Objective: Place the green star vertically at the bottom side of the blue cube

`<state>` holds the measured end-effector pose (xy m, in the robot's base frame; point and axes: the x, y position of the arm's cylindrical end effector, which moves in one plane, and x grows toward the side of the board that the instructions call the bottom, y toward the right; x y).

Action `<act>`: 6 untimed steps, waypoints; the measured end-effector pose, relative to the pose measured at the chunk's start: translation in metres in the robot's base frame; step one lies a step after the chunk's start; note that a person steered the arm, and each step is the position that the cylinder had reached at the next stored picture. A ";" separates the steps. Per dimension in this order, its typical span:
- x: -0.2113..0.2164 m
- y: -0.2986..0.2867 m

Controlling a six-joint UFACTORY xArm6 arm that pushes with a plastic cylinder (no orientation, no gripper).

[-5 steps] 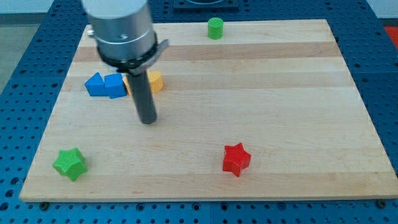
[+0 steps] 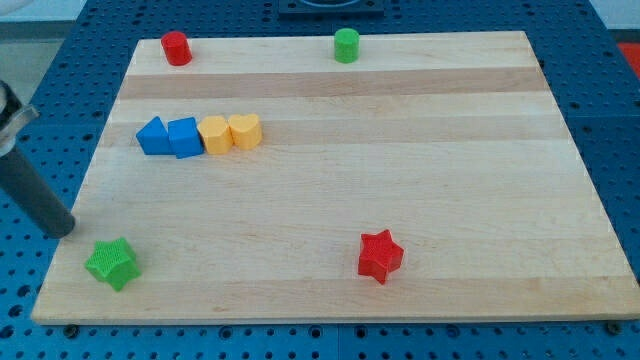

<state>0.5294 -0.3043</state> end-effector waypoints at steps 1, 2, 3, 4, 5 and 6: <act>0.012 0.000; 0.044 0.000; 0.065 0.003; 0.066 0.021; 0.066 0.052; 0.066 0.086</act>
